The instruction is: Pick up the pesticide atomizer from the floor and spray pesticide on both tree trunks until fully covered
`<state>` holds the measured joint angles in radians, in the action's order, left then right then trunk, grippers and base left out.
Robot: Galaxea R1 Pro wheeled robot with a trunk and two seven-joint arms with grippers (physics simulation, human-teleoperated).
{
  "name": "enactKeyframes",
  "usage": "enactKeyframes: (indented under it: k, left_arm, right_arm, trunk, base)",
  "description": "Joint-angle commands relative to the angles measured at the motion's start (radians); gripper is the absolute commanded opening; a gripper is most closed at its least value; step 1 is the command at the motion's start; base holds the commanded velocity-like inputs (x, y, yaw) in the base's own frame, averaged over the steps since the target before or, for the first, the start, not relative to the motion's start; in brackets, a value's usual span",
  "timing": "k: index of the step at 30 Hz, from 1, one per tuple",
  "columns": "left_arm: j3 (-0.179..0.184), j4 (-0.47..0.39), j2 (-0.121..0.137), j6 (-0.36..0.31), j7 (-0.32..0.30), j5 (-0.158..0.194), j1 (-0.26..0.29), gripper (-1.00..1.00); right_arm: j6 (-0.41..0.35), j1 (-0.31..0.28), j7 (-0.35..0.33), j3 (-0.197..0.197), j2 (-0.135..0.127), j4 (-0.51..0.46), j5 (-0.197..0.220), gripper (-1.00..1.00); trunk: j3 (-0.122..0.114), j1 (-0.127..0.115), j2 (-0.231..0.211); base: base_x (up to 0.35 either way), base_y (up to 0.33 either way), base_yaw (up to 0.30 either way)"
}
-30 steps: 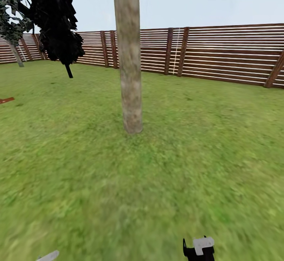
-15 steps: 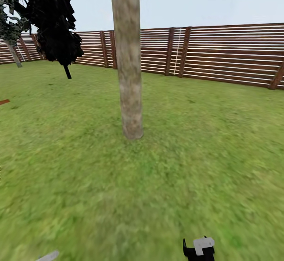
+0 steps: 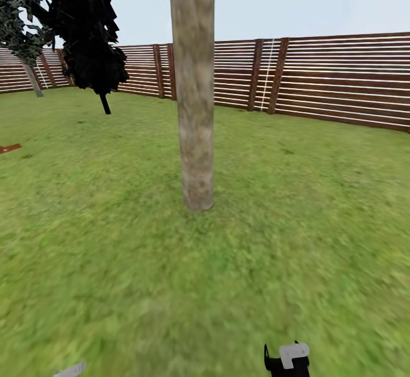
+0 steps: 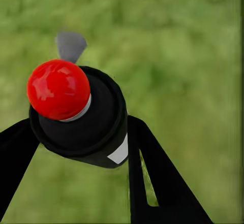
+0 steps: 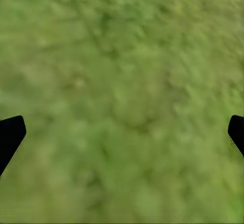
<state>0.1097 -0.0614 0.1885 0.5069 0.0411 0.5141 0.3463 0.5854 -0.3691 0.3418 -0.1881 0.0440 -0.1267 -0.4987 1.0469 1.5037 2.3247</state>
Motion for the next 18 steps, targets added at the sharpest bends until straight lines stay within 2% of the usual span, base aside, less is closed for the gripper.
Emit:
enactKeyframes:
  k: [1,13,18]
  left_arm:
    - [0.008,0.0,0.0,0.002,0.004,0.004,0.0,-1.0]
    - [0.008,-0.001,0.0,0.002,0.005,0.004,0.0,-1.0]
    - [0.008,-0.002,0.0,0.004,0.006,0.004,0.0,-1.0]
  right_arm:
    - [0.002,-0.001,0.005,-0.007,0.0,0.001,-0.011,1.0]
    - [0.002,-0.001,0.006,-0.008,-0.001,0.001,-0.01,1.0]
    - [0.002,-0.001,0.009,-0.01,-0.015,0.001,-0.01,1.0]
  trunk:
    - [0.001,0.0,0.0]
    - [0.001,0.0,0.0]
    - [0.001,0.0,0.0]
  base:
    - [0.339,0.0,0.0]
    - [0.339,0.0,0.0]
    - [0.339,0.0,0.0]
